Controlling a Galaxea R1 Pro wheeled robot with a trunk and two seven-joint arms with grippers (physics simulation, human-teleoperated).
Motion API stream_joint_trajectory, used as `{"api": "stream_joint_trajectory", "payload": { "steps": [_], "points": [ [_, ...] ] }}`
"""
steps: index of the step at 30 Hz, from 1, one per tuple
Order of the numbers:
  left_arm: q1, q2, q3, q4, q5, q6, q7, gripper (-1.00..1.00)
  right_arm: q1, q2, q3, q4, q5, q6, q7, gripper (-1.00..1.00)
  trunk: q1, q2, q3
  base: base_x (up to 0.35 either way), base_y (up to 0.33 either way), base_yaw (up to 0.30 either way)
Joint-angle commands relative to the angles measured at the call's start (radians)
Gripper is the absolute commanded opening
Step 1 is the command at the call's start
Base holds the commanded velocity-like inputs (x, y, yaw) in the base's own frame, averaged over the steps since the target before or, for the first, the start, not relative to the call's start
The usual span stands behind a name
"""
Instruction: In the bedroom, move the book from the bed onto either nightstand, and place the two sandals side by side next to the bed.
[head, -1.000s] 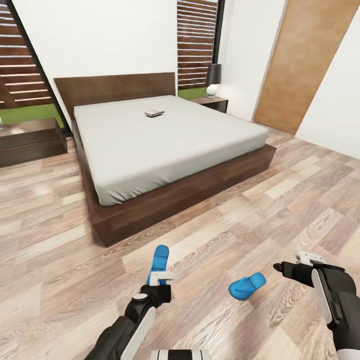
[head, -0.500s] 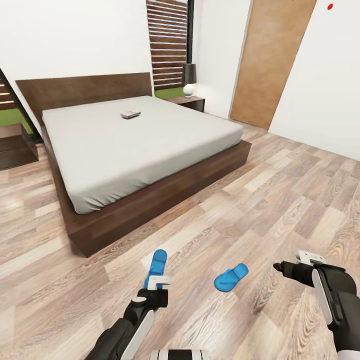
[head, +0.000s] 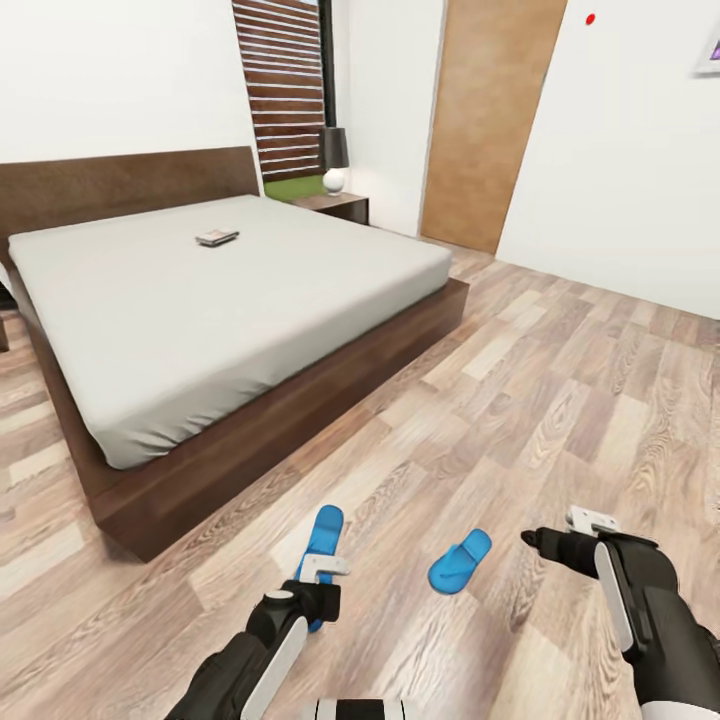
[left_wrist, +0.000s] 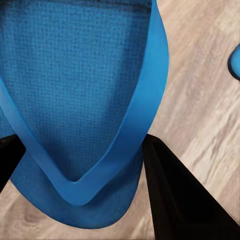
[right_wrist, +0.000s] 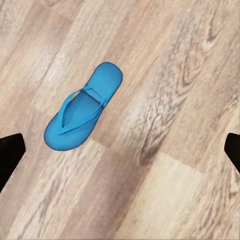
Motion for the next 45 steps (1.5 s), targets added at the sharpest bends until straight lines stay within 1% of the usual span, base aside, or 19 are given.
{"api": "stream_joint_trajectory", "payload": {
  "steps": [1, 2, 5, 11, 12, 13, 14, 16, 19, 24, 25, 30, 38, 43, 45],
  "points": [
    [-0.002, 0.000, -0.002, -0.001, 0.008, 0.010, 0.007, -1.00, -0.001, 0.004, -0.001, -0.001, 0.001, -0.003, 0.003, 1.00, 0.000, 0.000, -0.001, 0.217, 0.274, -0.266],
    [-0.007, 0.000, 0.000, -0.001, 0.009, 0.024, 0.004, -1.00, -0.001, 0.012, -0.002, 0.000, 0.002, -0.027, 0.002, 1.00, 0.000, 0.000, -0.001, 0.220, 0.275, -0.266],
    [-0.010, 0.000, 0.000, -0.001, 0.009, 0.031, 0.001, -1.00, -0.001, 0.017, 0.000, 0.000, 0.003, -0.036, -0.004, 1.00, 0.000, 0.000, -0.001, 0.220, 0.276, -0.266],
    [-0.016, 0.000, 0.001, 0.000, 0.017, 0.037, -0.005, -1.00, -0.005, 0.027, 0.000, 0.027, -0.006, -0.037, -0.092, 1.00, 0.000, 0.000, -0.001, 0.221, 0.276, -0.266],
    [-0.021, 0.000, 0.001, 0.002, 0.020, 0.038, -0.005, -1.00, -0.007, 0.034, -0.001, 0.037, -0.009, -0.037, -0.115, 1.00, 0.000, 0.000, -0.001, 0.222, 0.276, -0.266],
    [-0.021, 0.000, 0.001, 0.002, 0.020, 0.038, -0.005, -1.00, -0.007, 0.034, -0.001, 0.037, -0.009, -0.037, -0.115, 1.00, 0.000, 0.000, -0.001, 0.222, 0.276, -0.266],
    [-0.026, -0.001, 0.001, 0.006, 0.022, 0.038, -0.006, -1.00, -0.008, 0.043, 0.000, 0.044, -0.011, -0.037, -0.129, 1.00, 0.000, 0.000, -0.001, 0.222, 0.275, -0.267],
    [-0.028, -0.001, 0.001, 0.007, 0.022, 0.038, -0.006, -1.00, -0.008, 0.047, 0.000, 0.046, -0.011, -0.037, -0.134, 1.00, 0.000, 0.000, -0.001, 0.222, 0.275, -0.267],
    [-0.034, -0.002, 0.000, 0.013, 0.024, 0.039, -0.007, -1.00, -0.010, 0.061, 0.000, 0.056, -0.011, -0.039, -0.151, 1.00, 0.000, 0.000, -0.001, 0.223, 0.275, -0.267],
    [-0.034, 0.000, 0.001, 0.011, 0.020, 0.043, -0.004, -1.00, -0.010, 0.068, 0.002, 0.058, -0.011, -0.039, -0.154, 1.00, 0.000, 0.000, -0.001, 0.225, 0.273, -0.267],
    [-0.034, 0.001, 0.003, 0.006, 0.019, 0.059, -0.003, -1.00, -0.010, 0.086, 0.003, 0.058, -0.010, -0.041, -0.155, 1.00, 0.000, 0.000, -0.001, 0.227, 0.272, -0.267],
    [-0.035, 0.002, 0.003, 0.001, 0.018, 0.078, -0.003, -1.00, -0.009, 0.117, 0.006, 0.059, -0.007, -0.043, -0.154, 1.00, 0.000, 0.000, -0.001, 0.232, 0.266, -0.267],
    [-0.034, 0.001, -0.001, 0.000, 0.014, 0.075, 0.004, -1.00, -0.006, 0.121, 0.010, 0.057, -0.007, -0.043, -0.152, 1.00, 0.000, 0.000, -0.001, 0.142, 0.138, -0.267],
    [-0.034, 0.001, 0.003, 0.000, 0.016, 0.074, 0.005, -1.00, -0.006, 0.121, 0.034, 0.057, -0.008, -0.042, -0.152, 1.00, 0.000, 0.000, -0.001, 0.028, 0.026, -0.267],
    [-0.033, 0.004, 0.006, 0.006, 0.016, 0.072, 0.009, -1.00, -0.006, 0.121, 0.052, 0.059, -0.008, -0.042, -0.150, 1.00, 0.000, 0.000, -0.001, 0.009, 0.008, -0.267]
  ]
}}
